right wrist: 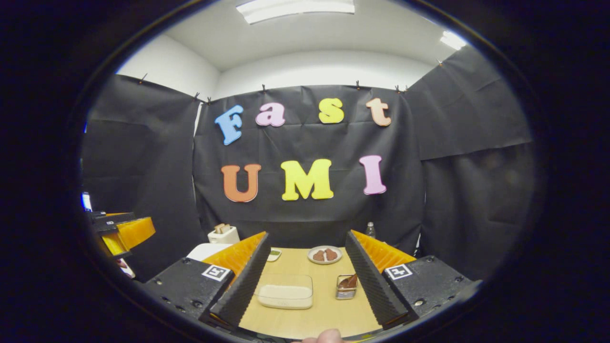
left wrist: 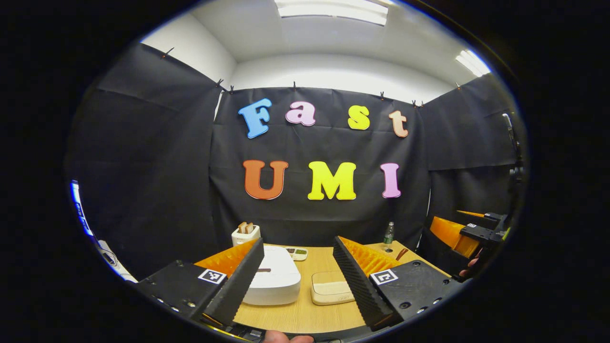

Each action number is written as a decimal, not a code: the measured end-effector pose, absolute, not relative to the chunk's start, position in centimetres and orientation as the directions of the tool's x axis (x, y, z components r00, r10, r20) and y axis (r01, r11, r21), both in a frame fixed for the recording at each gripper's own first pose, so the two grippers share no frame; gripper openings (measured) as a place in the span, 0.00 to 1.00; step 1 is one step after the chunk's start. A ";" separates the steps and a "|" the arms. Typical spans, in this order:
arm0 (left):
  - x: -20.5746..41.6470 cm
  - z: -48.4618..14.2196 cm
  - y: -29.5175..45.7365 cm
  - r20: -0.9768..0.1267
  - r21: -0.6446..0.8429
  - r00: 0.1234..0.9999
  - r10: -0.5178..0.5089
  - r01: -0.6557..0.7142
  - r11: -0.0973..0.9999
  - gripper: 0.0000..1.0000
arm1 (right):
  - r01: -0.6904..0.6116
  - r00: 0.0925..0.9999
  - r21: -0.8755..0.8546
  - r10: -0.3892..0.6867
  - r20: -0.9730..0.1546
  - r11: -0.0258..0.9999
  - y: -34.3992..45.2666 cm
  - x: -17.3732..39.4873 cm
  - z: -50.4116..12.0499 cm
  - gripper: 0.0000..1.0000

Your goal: Close the left gripper, press the button to open the rice cooker; take a wooden spoon from the chopstick holder with the right hand, scoop a spoonful of rice and pour it into the rice cooker, then put the wooden spoon back into the chopstick holder.

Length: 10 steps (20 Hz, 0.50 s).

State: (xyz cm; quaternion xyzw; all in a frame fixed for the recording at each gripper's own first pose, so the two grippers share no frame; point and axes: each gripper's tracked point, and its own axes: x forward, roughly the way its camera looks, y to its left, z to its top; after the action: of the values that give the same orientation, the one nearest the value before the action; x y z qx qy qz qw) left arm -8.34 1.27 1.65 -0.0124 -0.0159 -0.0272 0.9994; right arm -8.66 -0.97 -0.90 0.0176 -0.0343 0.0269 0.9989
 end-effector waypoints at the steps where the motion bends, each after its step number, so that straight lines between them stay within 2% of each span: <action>1: -8.2 1.8 1.3 0.039 -0.022 0.998 -0.053 0.054 0.998 0.95 | -0.057 0.996 0.040 0.054 0.066 0.998 -0.8 -8.5 -1.0 0.99; 10: -9.1 0.8 2.0 0.028 -0.015 0.999 -0.040 0.040 0.999 0.94 | -0.052 0.995 0.042 0.048 0.085 0.998 -0.9 -8.4 -0.7 0.99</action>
State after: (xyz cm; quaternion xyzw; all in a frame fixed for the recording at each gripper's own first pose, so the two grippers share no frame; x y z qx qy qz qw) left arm -9.08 2.02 0.76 -0.0080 -0.0137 -0.0200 0.9997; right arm -8.43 -0.90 -0.72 0.0221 -0.0419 0.0250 0.9986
